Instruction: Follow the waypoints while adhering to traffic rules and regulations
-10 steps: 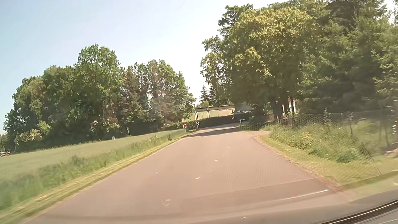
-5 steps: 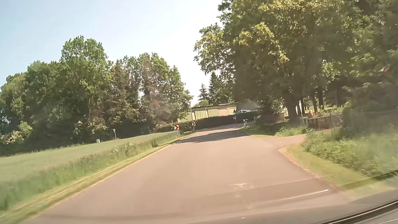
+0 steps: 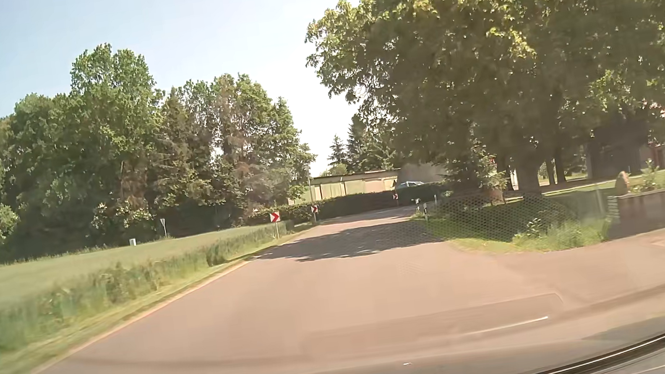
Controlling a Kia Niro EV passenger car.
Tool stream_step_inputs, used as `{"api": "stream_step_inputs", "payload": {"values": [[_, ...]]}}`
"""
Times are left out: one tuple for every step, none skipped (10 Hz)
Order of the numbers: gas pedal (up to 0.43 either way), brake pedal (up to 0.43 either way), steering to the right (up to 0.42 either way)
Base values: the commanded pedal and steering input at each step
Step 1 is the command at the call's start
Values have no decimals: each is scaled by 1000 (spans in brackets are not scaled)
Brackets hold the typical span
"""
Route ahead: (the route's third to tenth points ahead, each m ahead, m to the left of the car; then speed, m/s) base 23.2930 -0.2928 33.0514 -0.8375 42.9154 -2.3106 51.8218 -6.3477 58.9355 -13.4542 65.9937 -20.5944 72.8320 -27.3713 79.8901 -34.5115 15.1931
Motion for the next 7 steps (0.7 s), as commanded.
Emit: {"api": "stream_step_inputs", "payload": {"values": [[0, 250, 2], [0, 250, 3], [0, 250, 2], [0, 250, 3], [0, 250, 3], [0, 244, 3], [0, 244, 3]]}}
